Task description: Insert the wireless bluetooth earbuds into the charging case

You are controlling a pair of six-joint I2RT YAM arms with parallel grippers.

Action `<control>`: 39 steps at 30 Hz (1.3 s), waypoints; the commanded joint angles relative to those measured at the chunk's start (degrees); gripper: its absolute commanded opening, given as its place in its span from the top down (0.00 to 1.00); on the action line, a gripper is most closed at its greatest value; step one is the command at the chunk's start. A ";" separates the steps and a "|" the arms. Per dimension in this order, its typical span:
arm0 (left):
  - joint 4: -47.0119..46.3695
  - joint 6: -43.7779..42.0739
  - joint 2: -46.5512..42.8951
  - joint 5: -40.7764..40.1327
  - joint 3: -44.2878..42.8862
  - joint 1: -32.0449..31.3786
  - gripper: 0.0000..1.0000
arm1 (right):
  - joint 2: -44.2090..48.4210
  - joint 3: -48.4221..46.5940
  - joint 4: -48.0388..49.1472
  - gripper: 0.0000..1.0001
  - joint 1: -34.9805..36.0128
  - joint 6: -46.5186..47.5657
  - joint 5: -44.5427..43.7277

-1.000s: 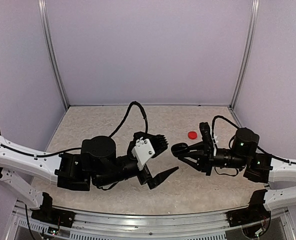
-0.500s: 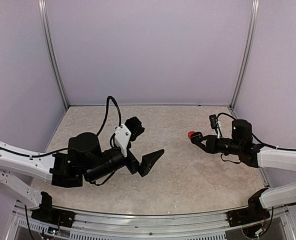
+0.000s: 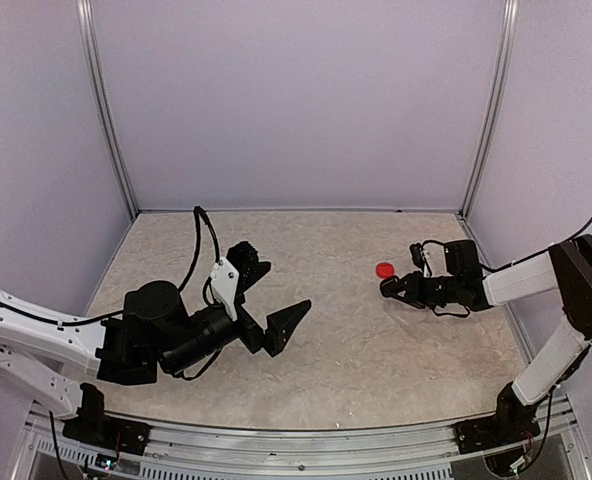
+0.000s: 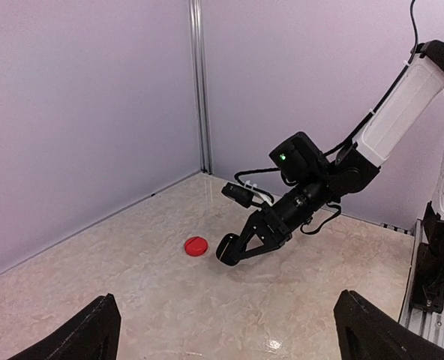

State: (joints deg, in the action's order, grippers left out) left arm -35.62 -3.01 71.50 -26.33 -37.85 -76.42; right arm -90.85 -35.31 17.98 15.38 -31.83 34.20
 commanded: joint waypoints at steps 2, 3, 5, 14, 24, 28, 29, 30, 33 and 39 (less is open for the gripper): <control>-3.66 -2.19 -1.12 -2.02 0.77 0.48 0.01 | -5.68 -3.62 1.10 0.90 -1.05 0.14 1.14; -3.35 -3.11 -0.91 -2.83 0.76 0.51 0.01 | -6.52 -4.23 0.97 0.89 -1.05 0.19 1.29; -2.90 -4.00 -0.61 -4.44 0.75 0.64 0.01 | -7.94 -5.44 0.21 0.89 -1.07 0.72 0.71; -2.28 -6.92 -0.22 -7.35 1.52 0.92 0.01 | -12.77 -8.53 -1.37 0.86 -1.65 1.25 -1.50; -2.91 -5.92 -1.45 -6.97 3.36 1.62 0.01 | -13.45 -9.05 -3.05 0.65 -2.92 2.57 -3.18; -2.74 -5.14 -2.51 -7.67 4.32 1.63 0.01 | -13.25 -9.42 -4.62 0.55 -3.22 3.66 -3.80; -2.65 -4.97 -2.77 -7.81 4.46 1.70 0.01 | -13.17 -9.47 -5.07 0.51 -3.33 3.97 -4.05; -2.58 -4.77 -3.09 -7.81 4.53 1.78 0.01 | -12.89 -9.51 -5.59 0.49 -3.40 4.26 -4.28; -1.71 -4.11 -3.25 -7.94 4.22 2.17 0.01 | -11.37 -9.26 -6.83 0.44 -3.83 4.88 -5.34; 7.27 2.49 -2.62 -7.32 0.15 5.66 0.01 | -7.16 -8.18 -10.04 0.31 -4.91 6.75 -7.69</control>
State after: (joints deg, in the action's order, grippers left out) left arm -35.22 -6.07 68.97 -33.52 -34.17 -73.67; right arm -101.56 -44.38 12.16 12.03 -26.98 29.32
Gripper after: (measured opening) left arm 0.990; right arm 0.642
